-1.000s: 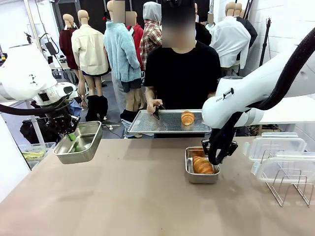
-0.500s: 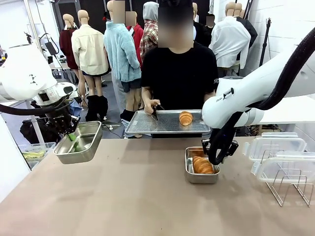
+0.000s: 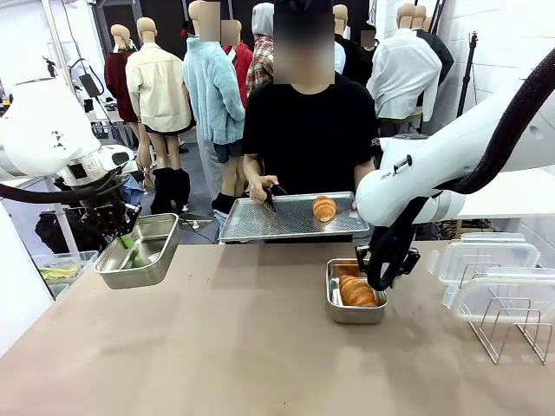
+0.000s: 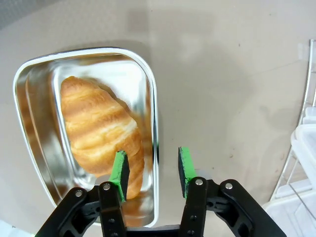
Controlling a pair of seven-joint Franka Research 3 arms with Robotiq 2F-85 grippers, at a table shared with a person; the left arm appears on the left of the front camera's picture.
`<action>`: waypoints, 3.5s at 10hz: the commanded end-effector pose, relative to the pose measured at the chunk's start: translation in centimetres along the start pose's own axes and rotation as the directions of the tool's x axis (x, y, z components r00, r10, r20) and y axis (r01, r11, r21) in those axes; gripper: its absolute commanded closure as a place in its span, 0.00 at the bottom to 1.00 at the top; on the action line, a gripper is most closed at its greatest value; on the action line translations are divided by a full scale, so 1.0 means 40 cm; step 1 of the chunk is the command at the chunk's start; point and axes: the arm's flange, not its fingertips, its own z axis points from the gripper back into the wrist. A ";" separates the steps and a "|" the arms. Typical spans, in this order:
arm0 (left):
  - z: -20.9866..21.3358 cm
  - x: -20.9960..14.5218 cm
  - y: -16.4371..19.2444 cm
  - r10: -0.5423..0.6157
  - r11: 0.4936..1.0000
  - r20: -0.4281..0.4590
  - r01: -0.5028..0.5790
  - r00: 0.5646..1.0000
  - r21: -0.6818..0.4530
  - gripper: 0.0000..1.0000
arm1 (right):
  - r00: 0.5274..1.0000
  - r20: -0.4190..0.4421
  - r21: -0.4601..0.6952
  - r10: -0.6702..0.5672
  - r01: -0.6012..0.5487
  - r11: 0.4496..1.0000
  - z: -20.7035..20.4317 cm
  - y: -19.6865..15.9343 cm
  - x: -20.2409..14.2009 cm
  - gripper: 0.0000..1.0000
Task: Place the bread in airtight containers.
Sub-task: Once an object is inside an Airtight Container , place the container in the center of the table.
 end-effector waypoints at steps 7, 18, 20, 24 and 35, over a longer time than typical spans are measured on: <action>0.008 0.007 -0.001 0.011 1.000 0.012 -0.011 1.000 -0.003 1.00 | 0.967 0.212 0.005 0.141 -0.146 0.989 0.372 -0.098 -0.097 0.48; 0.008 0.007 -0.001 0.011 1.000 0.012 -0.011 1.000 -0.003 1.00 | 0.965 0.259 0.016 0.046 -0.052 0.998 0.520 -0.772 -0.251 0.33; 0.008 0.007 -0.001 0.011 1.000 0.012 -0.011 1.000 -0.003 1.00 | 0.966 0.255 0.029 0.045 -0.054 0.998 0.528 -0.777 -0.265 0.00; 0.008 0.007 -0.001 0.011 1.000 0.012 -0.011 1.000 -0.003 1.00 | 0.967 0.249 0.018 0.057 -0.063 0.998 0.556 -0.773 -0.297 0.00; 0.008 0.007 -0.001 0.011 1.000 0.012 -0.011 1.000 -0.003 1.00 | 0.964 0.257 0.023 0.063 -0.072 0.997 0.562 -0.781 -0.289 0.00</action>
